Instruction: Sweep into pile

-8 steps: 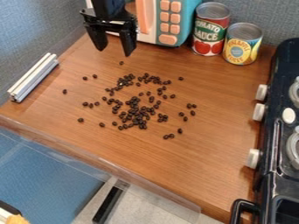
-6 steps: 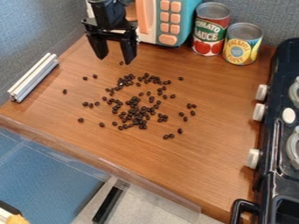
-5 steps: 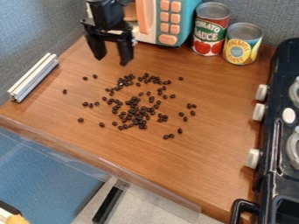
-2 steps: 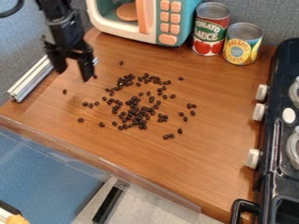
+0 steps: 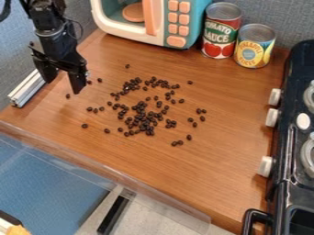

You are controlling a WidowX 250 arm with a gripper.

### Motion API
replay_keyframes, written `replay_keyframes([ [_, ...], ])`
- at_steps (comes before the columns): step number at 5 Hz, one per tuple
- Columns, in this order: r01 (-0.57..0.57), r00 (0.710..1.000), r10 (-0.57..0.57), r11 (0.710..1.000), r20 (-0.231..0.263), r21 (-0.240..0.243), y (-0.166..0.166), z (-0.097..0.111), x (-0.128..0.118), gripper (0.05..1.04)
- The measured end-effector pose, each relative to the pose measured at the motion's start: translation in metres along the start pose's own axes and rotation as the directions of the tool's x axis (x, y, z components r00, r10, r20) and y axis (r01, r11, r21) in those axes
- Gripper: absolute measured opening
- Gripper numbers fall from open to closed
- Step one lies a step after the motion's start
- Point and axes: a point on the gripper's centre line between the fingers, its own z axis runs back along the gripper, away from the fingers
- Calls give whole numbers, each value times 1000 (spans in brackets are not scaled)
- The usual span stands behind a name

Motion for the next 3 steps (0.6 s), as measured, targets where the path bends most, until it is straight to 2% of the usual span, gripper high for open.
replay_keyframes([
  [1, -59, 998, 59, 998, 20, 19, 30, 14, 6, 1001],
  [3, -117, 993, 117, 993, -16, -2, 58, -6, 8, 1001],
])
